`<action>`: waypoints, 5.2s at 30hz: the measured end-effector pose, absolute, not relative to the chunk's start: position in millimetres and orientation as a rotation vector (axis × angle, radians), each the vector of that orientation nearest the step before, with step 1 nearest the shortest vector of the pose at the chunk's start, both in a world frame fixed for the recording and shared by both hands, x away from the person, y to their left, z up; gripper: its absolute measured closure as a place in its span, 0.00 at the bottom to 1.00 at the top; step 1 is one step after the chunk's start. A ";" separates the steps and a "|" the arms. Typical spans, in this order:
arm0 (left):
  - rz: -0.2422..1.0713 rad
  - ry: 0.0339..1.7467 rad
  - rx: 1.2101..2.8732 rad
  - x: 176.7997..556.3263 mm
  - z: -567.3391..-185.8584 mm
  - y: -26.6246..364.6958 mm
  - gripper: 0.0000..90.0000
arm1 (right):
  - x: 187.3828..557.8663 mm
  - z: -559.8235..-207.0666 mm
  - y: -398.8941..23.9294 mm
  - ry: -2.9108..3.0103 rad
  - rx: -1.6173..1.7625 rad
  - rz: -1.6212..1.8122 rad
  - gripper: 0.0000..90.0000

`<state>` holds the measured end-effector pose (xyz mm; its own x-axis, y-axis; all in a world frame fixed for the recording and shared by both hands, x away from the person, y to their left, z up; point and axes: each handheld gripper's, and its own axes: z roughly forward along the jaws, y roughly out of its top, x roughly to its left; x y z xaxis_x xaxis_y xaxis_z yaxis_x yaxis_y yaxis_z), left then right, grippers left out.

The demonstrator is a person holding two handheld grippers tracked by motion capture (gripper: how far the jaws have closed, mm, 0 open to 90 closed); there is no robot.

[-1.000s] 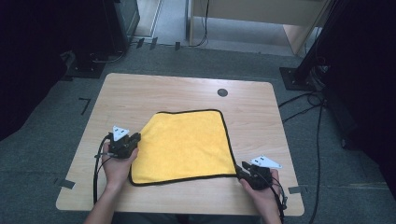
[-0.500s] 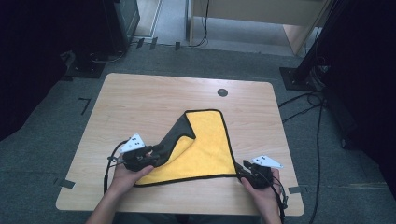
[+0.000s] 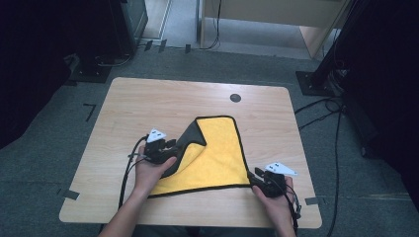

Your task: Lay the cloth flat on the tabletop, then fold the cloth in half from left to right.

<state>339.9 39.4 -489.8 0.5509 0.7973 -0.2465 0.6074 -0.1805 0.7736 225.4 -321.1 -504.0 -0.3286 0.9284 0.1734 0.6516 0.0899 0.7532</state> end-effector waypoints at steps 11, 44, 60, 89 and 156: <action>0.223 1.129 2.048 357.5 -501.3 9.7 0.93 | 222.5 -503.0 -323.8 2.037 1.545 1.114 0.68; 0.569 1.355 1.742 353.0 -498.8 142.6 0.62 | 392.4 -489.5 -297.0 1.912 1.608 1.066 0.70; 0.495 1.384 1.661 335.0 -510.1 161.4 0.58 | 446.3 -517.1 -266.5 1.981 1.549 0.935 0.75; 0.477 1.372 1.692 334.5 -514.2 160.9 0.54 | 433.8 -514.9 -331.6 1.831 1.662 0.820 0.72; 0.540 1.296 1.995 252.5 -517.0 117.4 0.42 | 467.3 -476.1 -55.5 2.250 1.284 1.137 0.55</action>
<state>252.5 117.4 -517.0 0.4157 0.9092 -0.0242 0.6232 -0.2654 0.7357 467.3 -55.5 -476.1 -0.5495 0.8281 0.1113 0.5810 0.2829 0.7632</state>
